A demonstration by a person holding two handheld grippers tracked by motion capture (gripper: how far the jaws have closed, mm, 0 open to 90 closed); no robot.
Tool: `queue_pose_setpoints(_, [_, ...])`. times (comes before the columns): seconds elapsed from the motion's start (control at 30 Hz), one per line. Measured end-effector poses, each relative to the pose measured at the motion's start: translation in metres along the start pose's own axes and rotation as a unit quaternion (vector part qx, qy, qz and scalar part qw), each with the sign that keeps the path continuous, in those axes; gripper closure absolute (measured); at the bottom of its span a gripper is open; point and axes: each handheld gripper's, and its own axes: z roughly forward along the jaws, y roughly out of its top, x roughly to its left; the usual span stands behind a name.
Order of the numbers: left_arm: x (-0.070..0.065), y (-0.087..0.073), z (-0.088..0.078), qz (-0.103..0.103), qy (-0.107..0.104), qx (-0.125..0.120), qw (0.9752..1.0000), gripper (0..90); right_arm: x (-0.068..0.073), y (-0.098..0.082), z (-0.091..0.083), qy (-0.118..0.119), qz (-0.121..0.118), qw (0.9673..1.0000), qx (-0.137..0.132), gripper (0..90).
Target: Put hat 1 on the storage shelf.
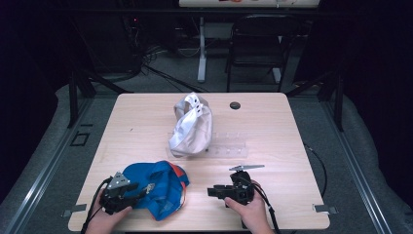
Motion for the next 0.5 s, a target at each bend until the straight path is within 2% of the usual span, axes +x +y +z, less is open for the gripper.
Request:
queue_pose_setpoints(0.03, [0.000, 0.000, 0.000, -0.004, -0.002, -0.006, 1.0000, 54.4, 0.005, -0.003, 0.019, 0.031, 0.041, 0.9927, -0.109, 61.7])
queue_pose_setpoints(0.07, [0.001, 0.000, -0.001, -0.004, -0.002, -0.007, 1.0000, 54.3, 0.007, 0.000, 0.025, 0.042, 0.044, 0.9930, -0.101, 61.8])
queue_pose_setpoints(0.2, [0.005, -0.001, -0.006, -0.008, 0.001, -0.019, 0.9998, 53.1, 0.010, 0.010, 0.043, 0.060, 0.037, 0.9942, -0.082, 61.8])
queue_pose_setpoints(0.23, [0.007, -0.001, -0.007, -0.012, 0.001, -0.021, 0.9997, 52.9, 0.010, 0.012, 0.048, 0.061, 0.039, 0.9941, -0.081, 61.8])
queue_pose_setpoints(0.27, [0.008, -0.001, -0.008, -0.014, -0.002, -0.024, 0.9996, 52.6, 0.011, 0.014, 0.054, 0.064, 0.044, 0.9928, -0.091, 61.8])
queue_pose_setpoints(0.3, [0.009, -0.001, -0.009, -0.016, 0.002, -0.024, 0.9996, 52.6, 0.011, 0.015, 0.056, 0.060, 0.044, 0.9942, -0.077, 61.8])
queue_pose_setpoints(0.5, [0.014, -0.002, -0.013, -0.027, 0.007, -0.035, 0.9990, 52.4, 0.013, 0.022, 0.071, 0.077, 0.061, 0.9927, -0.070, 61.9])
